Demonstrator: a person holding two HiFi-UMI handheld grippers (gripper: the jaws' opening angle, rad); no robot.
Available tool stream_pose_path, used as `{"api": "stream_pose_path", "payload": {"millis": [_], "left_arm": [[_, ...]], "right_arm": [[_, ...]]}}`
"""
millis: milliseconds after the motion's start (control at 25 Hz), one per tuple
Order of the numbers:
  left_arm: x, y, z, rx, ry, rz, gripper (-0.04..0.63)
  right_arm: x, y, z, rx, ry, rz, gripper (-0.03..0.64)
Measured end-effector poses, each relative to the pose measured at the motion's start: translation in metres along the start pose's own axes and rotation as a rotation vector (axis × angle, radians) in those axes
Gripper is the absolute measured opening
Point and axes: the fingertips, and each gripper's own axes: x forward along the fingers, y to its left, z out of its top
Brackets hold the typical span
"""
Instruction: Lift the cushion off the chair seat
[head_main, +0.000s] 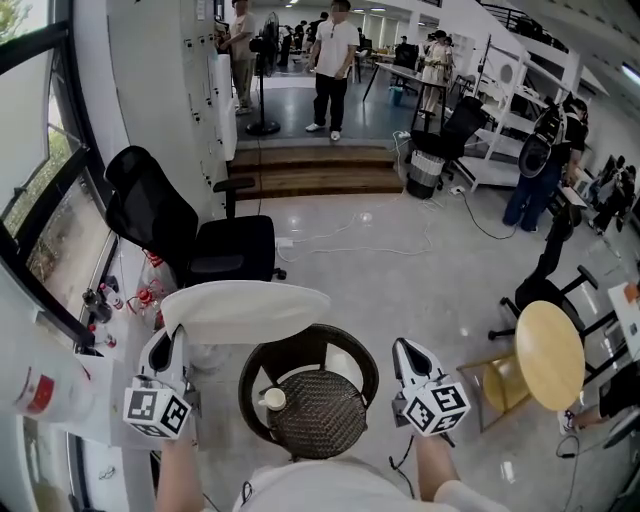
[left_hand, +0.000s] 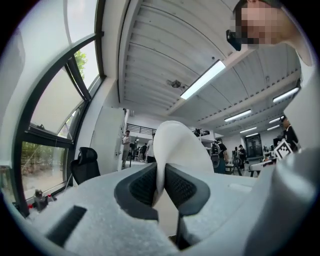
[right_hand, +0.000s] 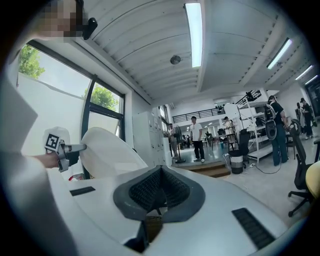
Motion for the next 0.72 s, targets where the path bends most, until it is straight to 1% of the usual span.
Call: {"api": "stream_pose_path", "payload": {"millis": [80,280,480,720], "left_arm": [[-0.017,0.013,0.004,0.004,-0.019,0.035,0.037],[-0.056,0.043,0.006,-0.062,-0.035,0.124,0.037],[-0.089,0.054,0.013,-0.053,-0.044,0.180,0.037],[-0.114,0.057,0.016,-0.047,-0.052,0.220,0.037]], "right_arm": [[0.000,0.000,0.002,0.000,0.000,-0.006,0.002],[-0.004,0.000,0.004,-0.005,0.011,-0.028,0.002],[-0.018,-0.005,0.004,-0.018,0.027,-0.060,0.002],[-0.040,-0.012,-0.002,-0.001,0.039,-0.116,0.002]]}}
